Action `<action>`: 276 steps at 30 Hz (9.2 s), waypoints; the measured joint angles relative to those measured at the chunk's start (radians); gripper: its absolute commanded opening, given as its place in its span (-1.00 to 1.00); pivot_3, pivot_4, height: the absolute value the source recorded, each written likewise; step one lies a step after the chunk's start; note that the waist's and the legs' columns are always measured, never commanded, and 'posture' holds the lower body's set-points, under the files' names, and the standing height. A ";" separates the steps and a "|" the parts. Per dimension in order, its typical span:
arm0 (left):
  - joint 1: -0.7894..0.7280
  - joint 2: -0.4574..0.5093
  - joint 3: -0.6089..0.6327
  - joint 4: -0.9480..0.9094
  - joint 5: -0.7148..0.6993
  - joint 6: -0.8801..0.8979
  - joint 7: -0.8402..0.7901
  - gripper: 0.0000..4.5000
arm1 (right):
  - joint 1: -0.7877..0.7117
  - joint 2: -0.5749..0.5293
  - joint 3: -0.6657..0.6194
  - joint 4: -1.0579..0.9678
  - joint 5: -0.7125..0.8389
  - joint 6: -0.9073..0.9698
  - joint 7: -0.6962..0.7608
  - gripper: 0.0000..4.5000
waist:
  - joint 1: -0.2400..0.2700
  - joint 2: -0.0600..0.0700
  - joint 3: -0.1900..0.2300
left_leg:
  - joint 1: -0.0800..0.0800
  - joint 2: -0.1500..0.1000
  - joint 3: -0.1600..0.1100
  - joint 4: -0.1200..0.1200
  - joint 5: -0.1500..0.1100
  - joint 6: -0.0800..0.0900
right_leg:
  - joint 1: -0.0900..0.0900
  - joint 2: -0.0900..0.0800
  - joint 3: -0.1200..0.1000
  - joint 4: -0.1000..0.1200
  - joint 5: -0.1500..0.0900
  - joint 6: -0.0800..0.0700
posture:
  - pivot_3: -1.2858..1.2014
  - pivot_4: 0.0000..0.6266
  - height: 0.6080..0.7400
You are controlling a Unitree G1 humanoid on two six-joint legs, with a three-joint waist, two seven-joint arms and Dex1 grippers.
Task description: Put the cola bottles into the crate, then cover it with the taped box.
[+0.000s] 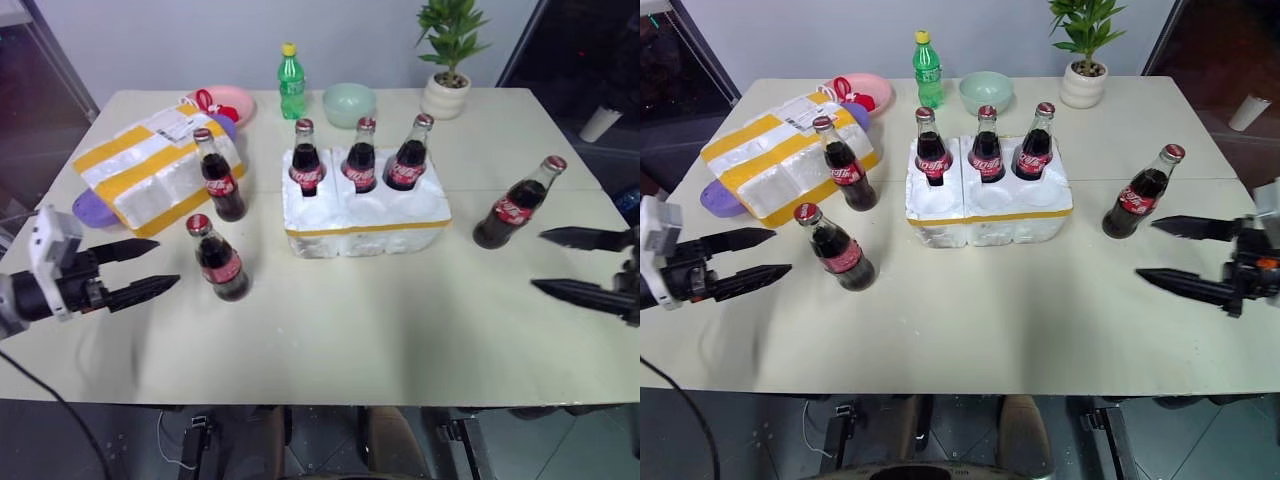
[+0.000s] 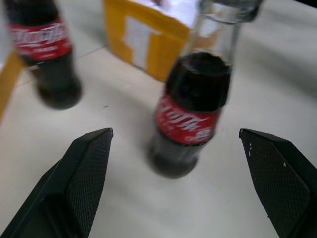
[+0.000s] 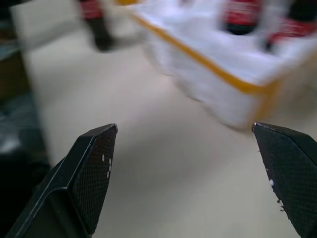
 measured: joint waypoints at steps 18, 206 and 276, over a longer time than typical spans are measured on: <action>-0.194 -0.174 -0.333 0.147 0.224 -0.181 0.040 0.66 | -0.167 0.034 0.083 -0.229 0.218 0.200 -0.278 1.00 | -0.004 -0.001 0.000 | 0.000 0.000 0.000 0.001 0.000 0.000 | 0.000 0.000 0.000 0.000 0.001 0.001 | 0.03 -0.52 0.98; -0.741 -0.337 -0.445 -0.079 -0.112 0.375 0.123 0.97 | -0.202 0.399 0.118 0.089 -0.146 0.030 -0.952 1.00 | -0.008 -0.005 0.003 | -0.005 -0.001 0.000 0.015 -0.001 0.004 | -0.002 0.001 0.002 0.012 0.003 0.006 | 0.03 -0.52 0.98; -0.712 -0.331 -0.415 -0.105 -0.108 0.314 0.207 1.00 | -0.816 0.438 0.428 0.128 -0.055 0.223 -0.836 0.22 | -0.010 0.007 0.011 | -0.010 -0.001 0.000 0.014 -0.001 0.004 | -0.008 0.001 0.002 0.013 0.005 0.010 | 0.03 -0.52 0.98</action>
